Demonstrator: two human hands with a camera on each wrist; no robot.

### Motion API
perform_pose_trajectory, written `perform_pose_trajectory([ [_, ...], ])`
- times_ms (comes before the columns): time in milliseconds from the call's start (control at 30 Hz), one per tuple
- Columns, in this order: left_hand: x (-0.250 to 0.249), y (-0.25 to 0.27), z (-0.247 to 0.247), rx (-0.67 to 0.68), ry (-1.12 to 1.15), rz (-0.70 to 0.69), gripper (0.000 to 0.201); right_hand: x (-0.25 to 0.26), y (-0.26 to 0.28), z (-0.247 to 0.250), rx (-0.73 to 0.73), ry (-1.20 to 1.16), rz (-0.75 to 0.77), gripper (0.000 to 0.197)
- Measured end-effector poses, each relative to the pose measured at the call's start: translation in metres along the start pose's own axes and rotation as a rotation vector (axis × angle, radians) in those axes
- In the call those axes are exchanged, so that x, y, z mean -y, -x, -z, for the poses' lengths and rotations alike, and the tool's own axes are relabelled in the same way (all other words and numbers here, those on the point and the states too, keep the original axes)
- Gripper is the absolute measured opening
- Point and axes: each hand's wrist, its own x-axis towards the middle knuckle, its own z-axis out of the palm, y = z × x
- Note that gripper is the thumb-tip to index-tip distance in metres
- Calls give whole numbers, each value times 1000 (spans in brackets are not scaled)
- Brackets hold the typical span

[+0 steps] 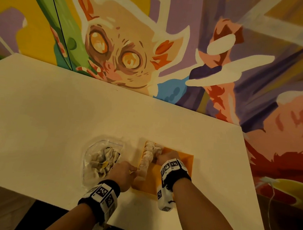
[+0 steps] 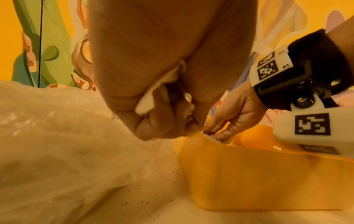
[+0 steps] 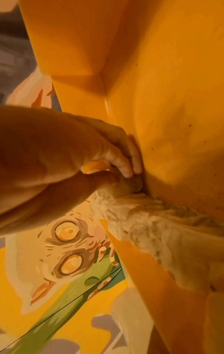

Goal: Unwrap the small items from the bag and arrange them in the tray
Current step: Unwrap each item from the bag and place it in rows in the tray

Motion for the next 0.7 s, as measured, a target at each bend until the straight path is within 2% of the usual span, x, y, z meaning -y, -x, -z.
perform_pose_trajectory([
  [67,-3,2,1,-22,15,2,36,-2,-5,-5,82,-120,60,27],
  [200,-9,10,9,-104,113,2,34,-4,-2,-1,137,-193,134,27],
  [267,-10,17,15,-155,170,-17,32,-4,6,6,119,-149,147,25],
  [333,-11,24,22,-182,268,-18,32,-5,12,12,44,-90,95,23],
  [433,-9,32,30,-199,409,-54,33,-1,31,14,-45,-201,65,13],
  [533,-7,40,39,-150,524,-92,44,10,62,12,-26,-343,281,11],
  [633,-10,53,50,-105,535,-162,52,21,105,14,192,-389,575,11],
  [700,-16,63,56,-77,557,-206,55,25,129,14,324,-347,695,14],
])
